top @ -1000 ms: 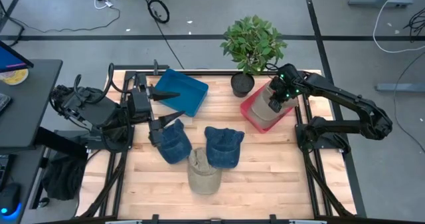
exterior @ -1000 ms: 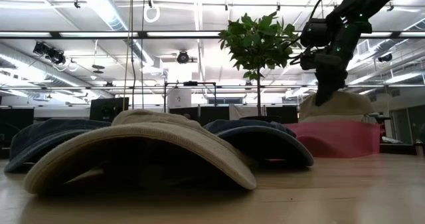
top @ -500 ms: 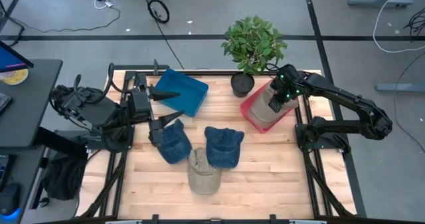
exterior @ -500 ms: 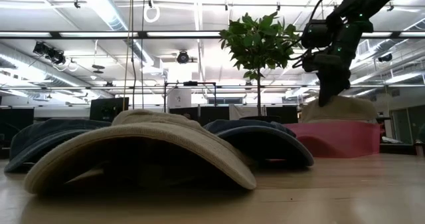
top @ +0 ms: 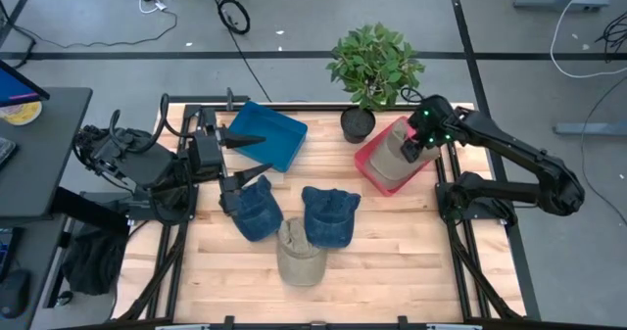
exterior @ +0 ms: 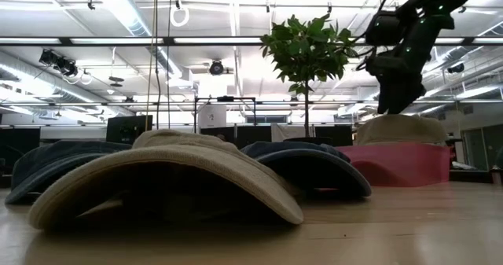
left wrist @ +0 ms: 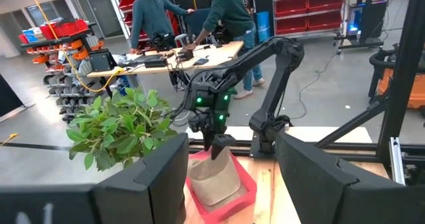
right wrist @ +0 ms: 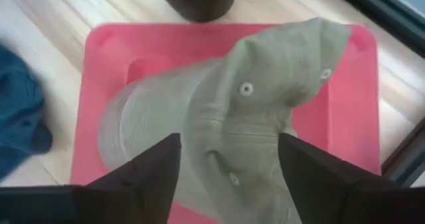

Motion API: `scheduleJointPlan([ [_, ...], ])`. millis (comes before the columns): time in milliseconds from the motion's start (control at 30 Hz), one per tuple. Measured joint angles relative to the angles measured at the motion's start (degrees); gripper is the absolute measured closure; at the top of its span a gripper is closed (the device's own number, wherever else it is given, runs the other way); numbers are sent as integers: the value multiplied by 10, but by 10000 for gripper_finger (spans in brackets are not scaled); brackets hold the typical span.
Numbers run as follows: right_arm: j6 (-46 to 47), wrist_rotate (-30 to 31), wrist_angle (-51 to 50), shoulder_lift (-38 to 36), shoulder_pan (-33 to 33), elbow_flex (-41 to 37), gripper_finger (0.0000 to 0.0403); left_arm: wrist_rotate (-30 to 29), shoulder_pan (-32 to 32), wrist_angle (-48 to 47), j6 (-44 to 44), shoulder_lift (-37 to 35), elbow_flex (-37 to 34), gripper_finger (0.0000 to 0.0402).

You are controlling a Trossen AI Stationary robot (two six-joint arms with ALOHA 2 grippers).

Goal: Pick & Place hat
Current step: Put the left brown cap into the red bin

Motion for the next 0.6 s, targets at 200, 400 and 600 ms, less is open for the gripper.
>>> scheduleJointPlan([
  [200, 59, -15, 4, -41, 1, 0, 126, 0, 0, -1, 0, 0, 0, 170],
  [400, 41, -19, 5, -48, 22, 0, 144, 0, 0, -1, 0, 0, 0, 170],
  [600, 74, -20, 17, -52, 40, 0, 247, 0, 0, -1, 0, 0, 0, 170],
])
